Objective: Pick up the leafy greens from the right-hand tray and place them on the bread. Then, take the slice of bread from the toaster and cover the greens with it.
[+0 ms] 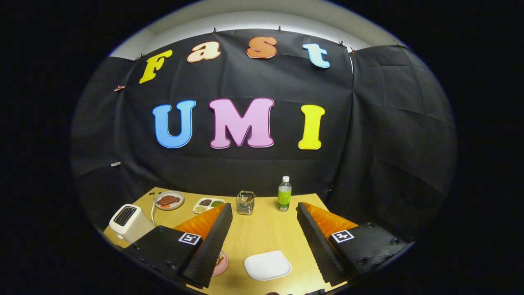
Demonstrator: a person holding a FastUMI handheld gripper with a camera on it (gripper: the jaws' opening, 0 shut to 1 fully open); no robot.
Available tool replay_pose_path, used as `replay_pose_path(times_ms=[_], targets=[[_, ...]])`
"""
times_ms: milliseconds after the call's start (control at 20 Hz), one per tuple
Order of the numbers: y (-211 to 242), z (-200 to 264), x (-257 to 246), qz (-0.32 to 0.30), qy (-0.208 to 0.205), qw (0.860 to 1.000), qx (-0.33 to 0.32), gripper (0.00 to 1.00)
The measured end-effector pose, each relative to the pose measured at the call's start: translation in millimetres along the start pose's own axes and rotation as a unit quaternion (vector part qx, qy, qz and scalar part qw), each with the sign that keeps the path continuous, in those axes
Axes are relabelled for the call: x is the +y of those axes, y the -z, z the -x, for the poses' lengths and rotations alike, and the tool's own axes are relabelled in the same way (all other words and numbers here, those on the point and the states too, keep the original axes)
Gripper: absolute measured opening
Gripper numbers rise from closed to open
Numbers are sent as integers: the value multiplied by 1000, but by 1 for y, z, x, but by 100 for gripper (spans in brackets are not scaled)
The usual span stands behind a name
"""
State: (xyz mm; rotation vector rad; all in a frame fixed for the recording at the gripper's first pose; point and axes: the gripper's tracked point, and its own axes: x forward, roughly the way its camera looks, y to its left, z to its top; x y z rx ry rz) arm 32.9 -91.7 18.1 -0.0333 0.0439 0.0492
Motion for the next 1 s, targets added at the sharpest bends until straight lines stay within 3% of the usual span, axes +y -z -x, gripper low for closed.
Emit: replay_pose_path(times_ms=[400,1000], targets=[[-20,28,-45,0,-8,999,-38,98],[5,11,-43,-11,-27,1000,5,99]])
